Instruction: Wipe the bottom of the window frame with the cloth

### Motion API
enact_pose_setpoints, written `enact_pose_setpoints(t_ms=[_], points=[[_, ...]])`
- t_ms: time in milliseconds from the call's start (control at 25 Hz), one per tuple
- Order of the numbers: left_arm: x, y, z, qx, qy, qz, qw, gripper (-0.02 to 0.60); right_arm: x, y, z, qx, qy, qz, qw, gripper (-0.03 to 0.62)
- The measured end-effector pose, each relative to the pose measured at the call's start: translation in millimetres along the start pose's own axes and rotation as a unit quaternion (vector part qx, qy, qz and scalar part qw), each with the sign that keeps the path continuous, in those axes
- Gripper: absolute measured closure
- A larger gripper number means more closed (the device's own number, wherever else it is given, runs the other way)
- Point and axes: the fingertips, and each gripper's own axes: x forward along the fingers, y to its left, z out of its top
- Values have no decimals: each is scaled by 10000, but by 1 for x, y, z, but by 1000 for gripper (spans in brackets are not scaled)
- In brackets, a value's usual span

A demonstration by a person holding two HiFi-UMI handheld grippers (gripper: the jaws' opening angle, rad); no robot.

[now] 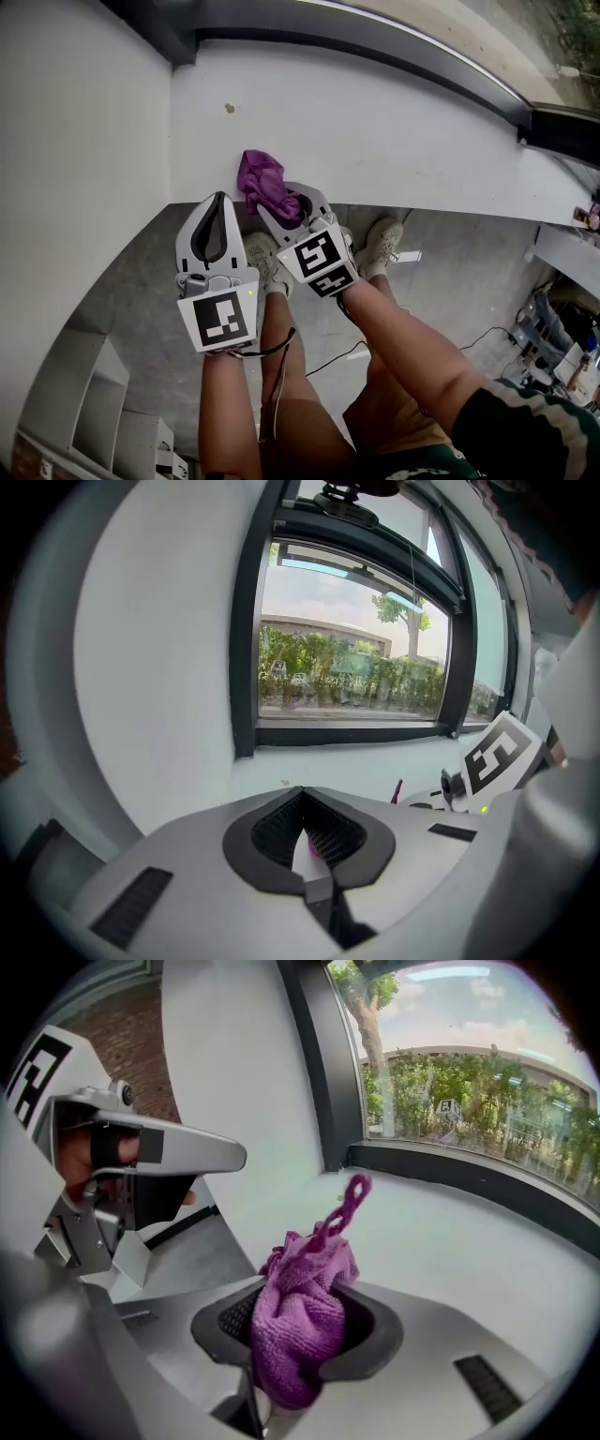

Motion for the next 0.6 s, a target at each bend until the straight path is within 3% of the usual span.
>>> enact_pose_setpoints(t_ms=[600], points=[[-25,42,-14,100,167,249,9995,577,56,62,46,-391,24,654,9971,441]])
